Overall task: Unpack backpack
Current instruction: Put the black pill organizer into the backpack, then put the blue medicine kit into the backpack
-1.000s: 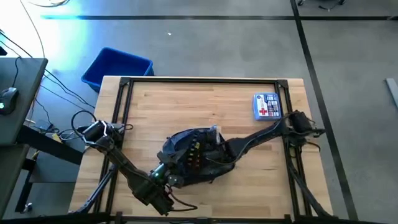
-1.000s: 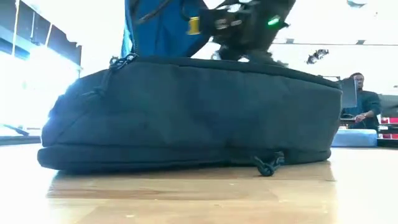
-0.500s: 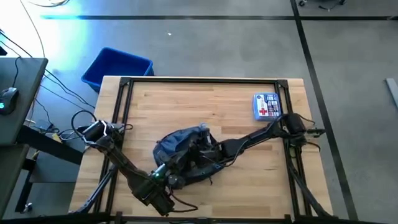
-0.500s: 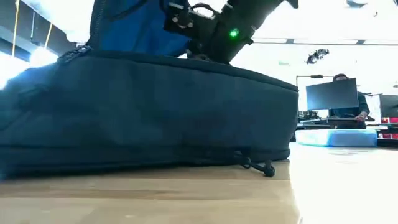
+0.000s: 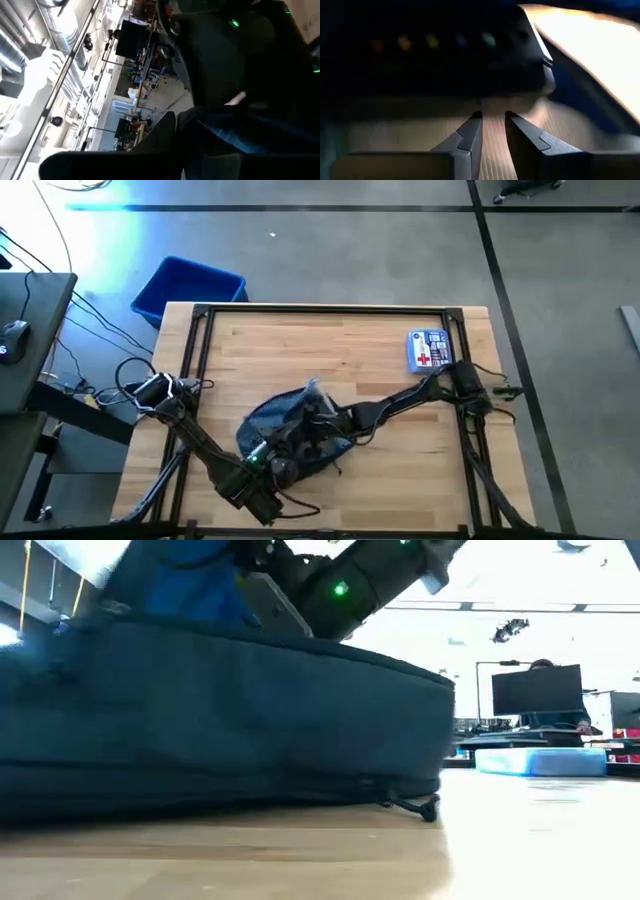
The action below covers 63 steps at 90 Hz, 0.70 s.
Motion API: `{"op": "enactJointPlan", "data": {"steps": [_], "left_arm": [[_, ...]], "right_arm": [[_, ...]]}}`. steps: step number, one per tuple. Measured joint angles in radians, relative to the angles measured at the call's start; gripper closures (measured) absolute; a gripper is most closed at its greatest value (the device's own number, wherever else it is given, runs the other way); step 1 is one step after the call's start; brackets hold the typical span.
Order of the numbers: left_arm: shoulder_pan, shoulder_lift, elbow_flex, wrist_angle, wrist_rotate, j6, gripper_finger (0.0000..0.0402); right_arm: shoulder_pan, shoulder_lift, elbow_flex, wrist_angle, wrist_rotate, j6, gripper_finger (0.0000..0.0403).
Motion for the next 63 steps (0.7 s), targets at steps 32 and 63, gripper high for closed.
{"op": "enactJointPlan", "data": {"steps": [32, 63], "left_arm": [[0.011, 0.000, -0.004, -0.062, 0.023, -0.158, 0.0401], [0.079, 0.000, -0.155, 0.106, 0.060, -0.347, 0.0389]], "right_arm": [[0.093, -0.204, 0.000, -0.469, 0.141, -0.017, 0.0372], [0.205, -0.480, -0.171, -0.981, 0.246, 0.377, 0.0373]]}}
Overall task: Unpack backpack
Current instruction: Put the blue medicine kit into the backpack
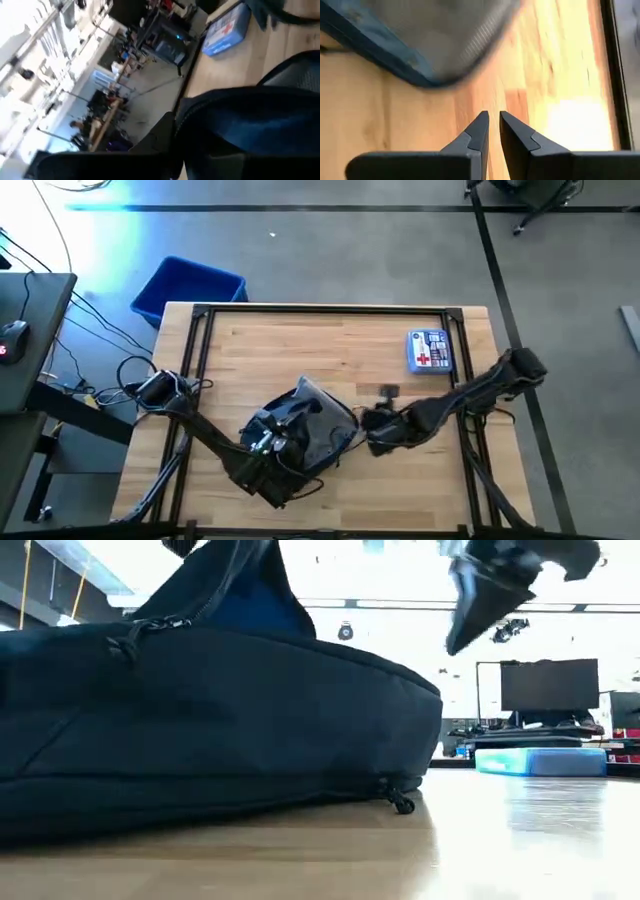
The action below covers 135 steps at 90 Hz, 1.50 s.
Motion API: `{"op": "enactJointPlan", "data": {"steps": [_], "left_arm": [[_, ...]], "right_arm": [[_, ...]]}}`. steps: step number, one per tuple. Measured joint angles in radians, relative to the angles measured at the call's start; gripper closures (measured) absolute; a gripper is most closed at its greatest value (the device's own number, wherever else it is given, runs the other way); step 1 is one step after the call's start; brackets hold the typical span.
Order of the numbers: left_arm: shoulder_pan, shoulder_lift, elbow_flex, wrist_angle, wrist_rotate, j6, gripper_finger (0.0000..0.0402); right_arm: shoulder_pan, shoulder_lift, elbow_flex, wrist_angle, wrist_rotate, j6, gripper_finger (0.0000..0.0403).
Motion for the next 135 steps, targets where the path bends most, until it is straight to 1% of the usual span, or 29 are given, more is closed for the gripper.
{"op": "enactJointPlan", "data": {"steps": [8, 13, 20, 25, 30, 38, 42, 46, 57, 66, 73, 79, 85, 90, 94, 98, 104, 110, 117, 123, 129, 135], "left_arm": [[0.024, 0.001, -0.021, 0.043, 0.038, 0.007, 0.0362], [0.041, 0.001, -0.027, 0.072, 0.051, 0.012, 0.0340], [0.062, 0.001, -0.027, 0.078, 0.072, 0.056, 0.0309], [0.078, 0.001, -0.028, 0.077, 0.072, 0.088, 0.0289], [0.098, -0.002, -0.028, 0.076, 0.073, 0.119, 0.0271], [0.139, -0.010, -0.028, 0.073, 0.074, 0.170, 0.0249], [0.163, -0.017, -0.028, 0.072, 0.075, 0.195, 0.0240], [0.190, -0.028, -0.028, 0.069, 0.078, 0.226, 0.0234], [0.271, -0.071, -0.028, 0.067, 0.082, 0.324, 0.0225], [0.331, -0.119, -0.028, 0.080, 0.099, 0.380, 0.0225], [0.361, -0.161, -0.028, 0.088, 0.126, 0.422, 0.0225], [0.374, -0.198, -0.028, 0.144, 0.167, 0.467, 0.0225], [0.383, -0.225, -0.028, 0.248, 0.261, 0.539, 0.0225], [0.388, -0.233, -0.027, 0.354, 0.389, 0.616, 0.0225], [0.389, -0.231, -0.027, 0.418, 0.497, 0.667, 0.0225], [0.384, -0.229, -0.027, 0.439, 0.588, 0.687, 0.0225], [0.351, -0.227, -0.027, 0.392, 0.686, 0.638, 0.0226], [0.294, -0.229, -0.027, 0.304, 0.769, 0.512, 0.0232], [0.214, -0.227, -0.029, 0.214, 0.867, 0.361, 0.0240], [0.149, -0.221, -0.057, 0.218, 0.937, 0.247, 0.0248], [0.096, -0.218, -0.125, 0.244, 0.969, 0.140, 0.0256], [0.077, -0.218, -0.223, 0.290, 1.009, 0.057, 0.0266]], "right_arm": [[-0.003, -0.077, -0.124, 0.017, 0.015, 0.125, 0.0373], [-0.015, -0.111, -0.205, 0.064, 0.030, 0.187, 0.0373], [-0.046, -0.131, -0.309, 0.215, 0.036, 0.199, 0.0373], [-0.068, -0.127, -0.371, 0.372, 0.027, 0.157, 0.0373], [-0.092, -0.112, -0.418, 0.563, -0.010, 0.099, 0.0374], [-0.124, -0.059, -0.450, 0.836, -0.111, 0.022, 0.0380], [-0.129, -0.021, -0.448, 0.920, -0.160, 0.001, 0.0385], [-0.122, 0.026, -0.421, 0.943, -0.199, -0.011, 0.0392], [-0.067, 0.165, -0.296, 0.930, -0.255, -0.040, 0.0401], [-0.017, 0.255, -0.180, 0.897, -0.274, -0.119, 0.0399], [0.015, 0.266, -0.086, 0.814, -0.223, -0.153, 0.0399], [0.042, 0.246, -0.029, 0.684, -0.124, -0.170, 0.0399], [0.060, 0.202, -0.004, 0.515, 0.003, -0.150, 0.0399], [0.071, 0.146, -0.002, 0.395, 0.088, -0.101, 0.0399], [0.074, 0.088, -0.015, 0.324, 0.116, -0.053, 0.0399], [0.075, 0.024, -0.042, 0.268, 0.114, -0.011, 0.0399], [0.075, -0.064, -0.111, 0.248, 0.091, 0.038, 0.0399], [0.075, -0.144, -0.204, 0.318, 0.067, 0.065, 0.0399], [0.072, -0.218, -0.326, 0.505, 0.034, 0.062, 0.0399], [0.067, -0.240, -0.430, 0.698, 0.007, 0.038, 0.0399], [0.056, -0.239, -0.515, 0.874, -0.032, 0.015, 0.0399], [0.048, -0.228, -0.564, 1.016, -0.070, 0.010, 0.0399]]}}
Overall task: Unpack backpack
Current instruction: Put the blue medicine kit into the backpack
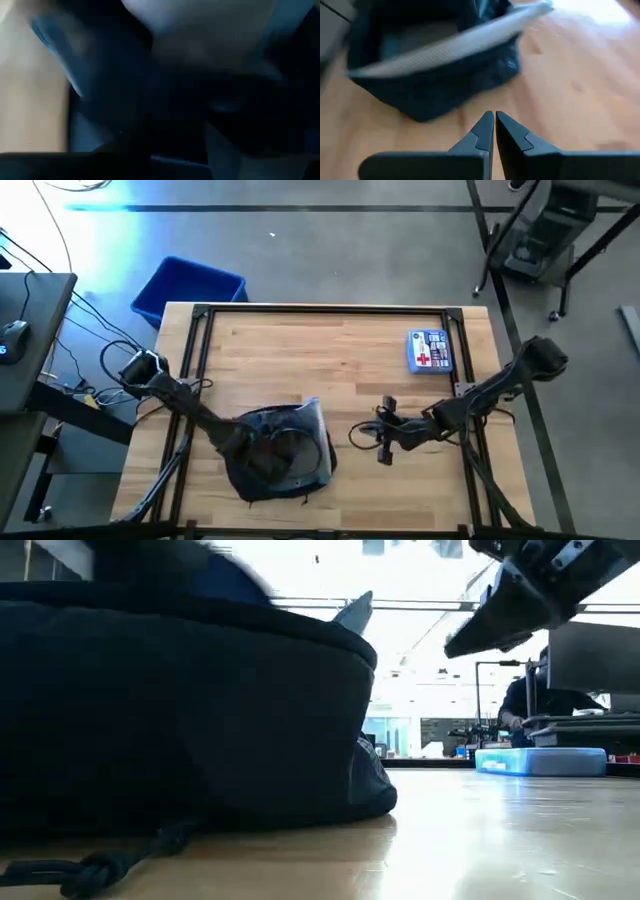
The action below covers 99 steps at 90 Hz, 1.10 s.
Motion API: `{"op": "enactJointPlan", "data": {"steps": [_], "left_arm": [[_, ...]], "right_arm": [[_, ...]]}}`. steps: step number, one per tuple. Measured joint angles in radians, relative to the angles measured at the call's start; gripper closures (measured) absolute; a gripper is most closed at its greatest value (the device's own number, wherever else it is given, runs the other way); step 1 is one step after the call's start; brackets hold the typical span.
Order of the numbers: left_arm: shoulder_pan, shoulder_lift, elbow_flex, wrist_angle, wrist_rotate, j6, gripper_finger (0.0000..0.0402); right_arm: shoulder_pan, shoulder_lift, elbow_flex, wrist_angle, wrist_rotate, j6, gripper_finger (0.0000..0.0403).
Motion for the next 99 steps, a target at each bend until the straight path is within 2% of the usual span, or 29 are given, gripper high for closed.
{"op": "enactJointPlan", "data": {"steps": [9, 16, 27, 39, 49, 57, 67, 76, 85, 93, 99], "left_arm": [[0.000, 0.001, -0.161, 0.122, 0.005, -0.051, 0.0278], [0.019, 0.001, -0.260, 0.270, -0.028, 0.007, 0.0287], [0.071, -0.003, -0.347, 0.446, -0.129, 0.236, 0.0300], [0.200, 0.001, -0.374, 0.460, -0.235, 0.539, 0.0313], [0.335, 0.004, -0.367, 0.583, -0.220, 0.791, 0.0321], [0.399, 0.003, -0.322, 0.601, -0.185, 0.891, 0.0325], [0.403, -0.007, -0.225, 0.490, -0.198, 0.923, 0.0326], [0.370, -0.025, -0.133, 0.413, -0.301, 0.892, 0.0326], [0.332, -0.045, -0.056, 0.426, -0.392, 0.799, 0.0326], [0.324, -0.049, -0.006, 0.495, -0.398, 0.646, 0.0326], [0.335, -0.049, 0.000, 0.579, -0.388, 0.540, 0.0326]], "right_arm": [[-0.006, 0.023, -0.014, 0.020, -0.066, 0.008, 0.0399], [-0.005, 0.023, -0.008, 0.024, -0.072, 0.001, 0.0399], [-0.008, 0.023, 0.002, 0.029, -0.052, -0.022, 0.0399], [-0.008, 0.024, 0.006, 0.027, -0.001, -0.015, 0.0399], [-0.008, 0.026, 0.006, 0.027, 0.027, -0.013, 0.0399], [-0.001, 0.023, 0.006, 0.024, 0.082, 0.002, 0.0399], [0.000, -0.025, 0.021, -0.089, 0.209, 0.069, 0.0399], [-0.071, -0.091, 0.057, -0.395, 0.290, 0.196, 0.0399], [-0.212, -0.145, 0.076, -0.698, 0.268, 0.352, 0.0399], [-0.385, -0.170, 0.071, -0.901, 0.216, 0.450, 0.0399], [-0.512, -0.169, 0.054, -0.981, 0.192, 0.471, 0.0399]]}}
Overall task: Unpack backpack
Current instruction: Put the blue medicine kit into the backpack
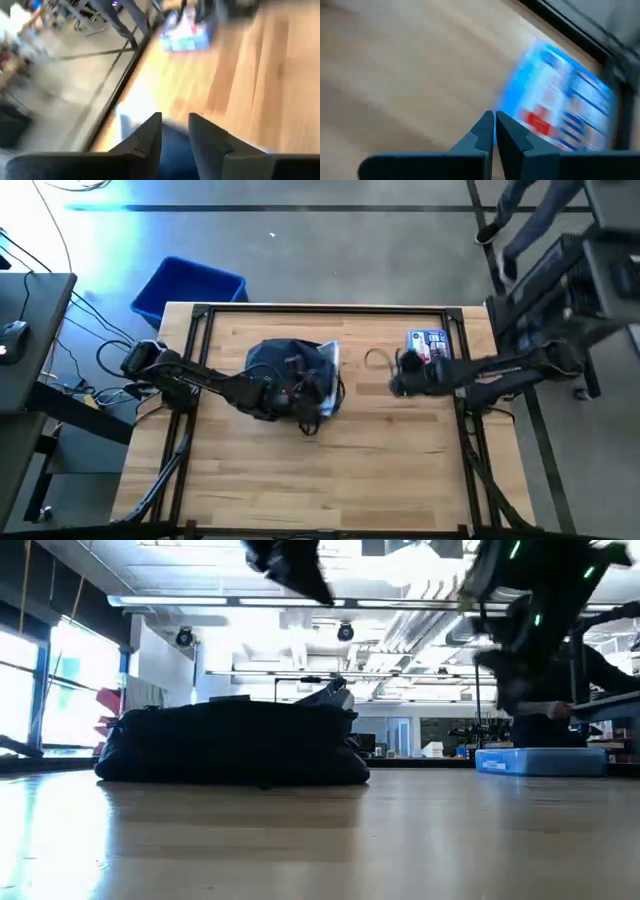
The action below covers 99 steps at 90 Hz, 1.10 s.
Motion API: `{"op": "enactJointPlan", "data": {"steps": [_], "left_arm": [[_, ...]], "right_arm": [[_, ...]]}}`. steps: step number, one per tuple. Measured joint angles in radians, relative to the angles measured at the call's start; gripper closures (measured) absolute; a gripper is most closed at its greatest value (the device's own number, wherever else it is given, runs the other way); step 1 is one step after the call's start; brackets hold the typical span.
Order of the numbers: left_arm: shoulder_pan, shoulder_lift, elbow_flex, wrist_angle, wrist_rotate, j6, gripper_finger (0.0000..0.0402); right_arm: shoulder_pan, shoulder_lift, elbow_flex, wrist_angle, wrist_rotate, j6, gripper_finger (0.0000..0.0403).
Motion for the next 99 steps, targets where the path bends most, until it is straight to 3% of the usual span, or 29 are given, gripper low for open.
{"op": "enactJointPlan", "data": {"steps": [19, 41, 56, 70, 81, 99], "left_arm": [[0.094, 0.091, 0.000, 0.270, 0.162, -0.042, 0.0326], [0.132, 0.209, 0.000, 0.360, 0.205, -0.075, 0.0326], [0.118, 0.224, 0.000, 0.348, 0.204, -0.101, 0.0326], [0.096, 0.224, 0.000, 0.327, 0.200, -0.097, 0.0326], [0.091, 0.224, 0.000, 0.304, 0.210, -0.099, 0.0326], [0.093, 0.249, 0.002, 0.324, 0.449, -0.109, 0.0326]], "right_arm": [[-0.314, 0.065, -0.028, 0.030, -0.052, -0.115, 0.0399], [-0.432, 0.203, -0.026, 0.057, -0.123, -0.147, 0.0399], [-0.329, 0.261, 0.004, 0.145, -0.212, -0.112, 0.0399], [-0.137, 0.211, 0.109, 0.136, -0.404, -0.076, 0.0399], [-0.033, 0.118, 0.218, 0.121, -0.402, -0.137, 0.0399], [0.028, 0.006, 0.257, -0.039, -0.353, -0.184, 0.0392]]}}
